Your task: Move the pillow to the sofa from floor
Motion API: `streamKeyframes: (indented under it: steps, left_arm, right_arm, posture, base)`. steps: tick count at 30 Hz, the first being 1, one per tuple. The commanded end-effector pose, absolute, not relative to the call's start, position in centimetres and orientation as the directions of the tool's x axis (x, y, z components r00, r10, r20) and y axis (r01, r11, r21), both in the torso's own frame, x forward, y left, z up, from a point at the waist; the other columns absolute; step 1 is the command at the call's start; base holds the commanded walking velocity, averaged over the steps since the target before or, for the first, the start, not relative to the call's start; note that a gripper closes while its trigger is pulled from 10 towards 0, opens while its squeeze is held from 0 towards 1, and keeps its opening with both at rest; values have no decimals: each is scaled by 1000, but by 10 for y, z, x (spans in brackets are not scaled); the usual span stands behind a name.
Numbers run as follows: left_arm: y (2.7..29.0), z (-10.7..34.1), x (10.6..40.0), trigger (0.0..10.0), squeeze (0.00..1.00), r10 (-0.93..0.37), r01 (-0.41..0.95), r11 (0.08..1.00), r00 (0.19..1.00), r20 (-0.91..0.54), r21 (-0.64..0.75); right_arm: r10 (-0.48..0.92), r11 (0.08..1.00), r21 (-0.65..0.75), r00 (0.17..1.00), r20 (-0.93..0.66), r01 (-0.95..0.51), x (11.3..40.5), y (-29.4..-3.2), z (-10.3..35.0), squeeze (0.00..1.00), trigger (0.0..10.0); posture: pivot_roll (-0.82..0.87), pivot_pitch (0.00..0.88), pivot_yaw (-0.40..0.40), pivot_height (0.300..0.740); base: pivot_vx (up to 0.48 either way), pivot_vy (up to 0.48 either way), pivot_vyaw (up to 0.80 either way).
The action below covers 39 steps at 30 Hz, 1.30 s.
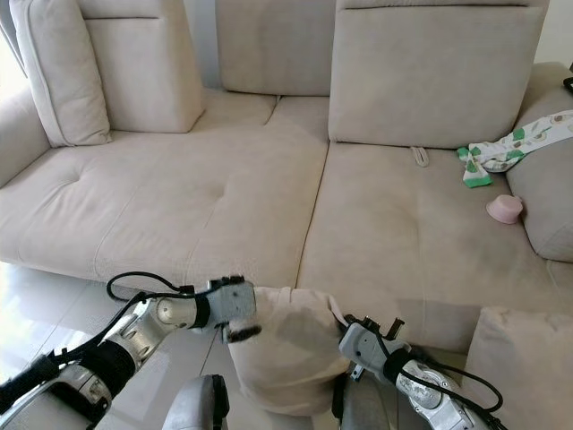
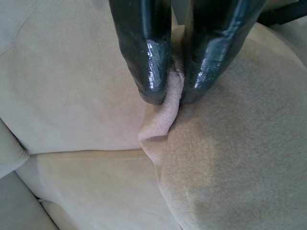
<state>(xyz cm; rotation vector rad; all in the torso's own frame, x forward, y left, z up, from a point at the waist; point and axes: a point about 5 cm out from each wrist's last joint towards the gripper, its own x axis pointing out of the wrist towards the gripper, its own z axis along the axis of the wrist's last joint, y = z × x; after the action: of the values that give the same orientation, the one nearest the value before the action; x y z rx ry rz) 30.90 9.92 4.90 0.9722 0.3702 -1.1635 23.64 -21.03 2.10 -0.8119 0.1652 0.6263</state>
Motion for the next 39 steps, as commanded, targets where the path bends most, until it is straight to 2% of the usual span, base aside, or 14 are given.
streamKeyframes:
  steps: [1, 10, 17, 18, 21, 22, 28, 32, 33, 35, 36, 39]
  left_arm:
    - [107, 44, 309, 10000, 0, -545, 900, 26, 377, -749, 434]
    - [102, 45, 319, 10000, 0, -499, 870, 110, 467, -730, 481]
    - [97, 40, 315, 10000, 0, -483, 878, 91, 452, -750, 470]
    - [96, 39, 313, 0, 0, -485, 885, 77, 435, -758, 459]
    - [95, 38, 311, 0, 0, -491, 890, 64, 422, -762, 452]
    - [94, 39, 311, 0, 0, -502, 887, 51, 419, -756, 458]
    - [91, 51, 318, 0, 0, -522, 860, 53, 457, -720, 507]
    - [93, 70, 333, 0, 0, -501, 799, 66, 544, -673, 598]
    - [95, 73, 336, 4745, 0, -490, 787, 70, 562, -666, 613]
    - [95, 76, 338, 4745, 0, -482, 780, 72, 573, -663, 622]
    - [96, 78, 339, 10000, 0, -478, 776, 72, 578, -662, 626]
    - [98, 81, 341, 10000, 0, -474, 772, 69, 582, -661, 632]
  right_arm:
    - [468, 509, -628, 801, -373, -589, 234, -208, 21, 0, 0]
    - [486, 494, -643, 800, -353, -584, 235, -201, 26, 0, 0]
    - [497, 497, -662, 809, -313, -561, 237, -199, 33, 0, 0]
    - [492, 508, -671, 821, -288, -540, 239, -199, 37, 0, 0]
    - [486, 520, -679, 833, -264, -518, 241, -199, 40, 0, 0]
    - [473, 537, -692, 852, -225, -481, 243, -199, 45, 0, 10000]
    - [464, 560, -699, 867, -181, -446, 246, -194, 49, 0, 10000]
    - [481, 590, -689, 869, -118, -420, 249, -182, 57, 0, 10000]
    - [481, 598, -687, 870, -104, -413, 249, -180, 59, 0, 10000]
    - [480, 602, -687, 872, -95, -407, 250, -179, 60, 0, 10000]
    - [485, 605, -686, 870, -87, -405, 250, -177, 61, 0, 10000]
    - [499, 616, -676, 864, -63, -405, 250, -173, 64, 0, 10000]
  posture:
    - [-111, 0, 69, 580]
    - [-117, 0, 62, 580]
    - [-119, 0, 64, 580]
    - [-121, 0, 63, 580]
    - [-120, 0, 64, 580]
    - [-120, 0, 64, 580]
    - [-113, 0, 66, 580]
    - [-102, 0, 66, 580]
    - [-100, 0, 64, 580]
    - [-100, 0, 64, 580]
    - [-98, 0, 62, 580]
    - [-97, 0, 60, 580]
  base:
    - [0, 0, 0]
    - [0, 0, 0]
    - [0, 0, 0]
    - [0, 0, 0]
    - [0, 0, 0]
    - [0, 0, 0]
    - [0, 0, 0]
    - [0, 0, 0]
    - [0, 0, 0]
    - [0, 0, 0]
    - [0, 0, 0]
    - [0, 0, 0]
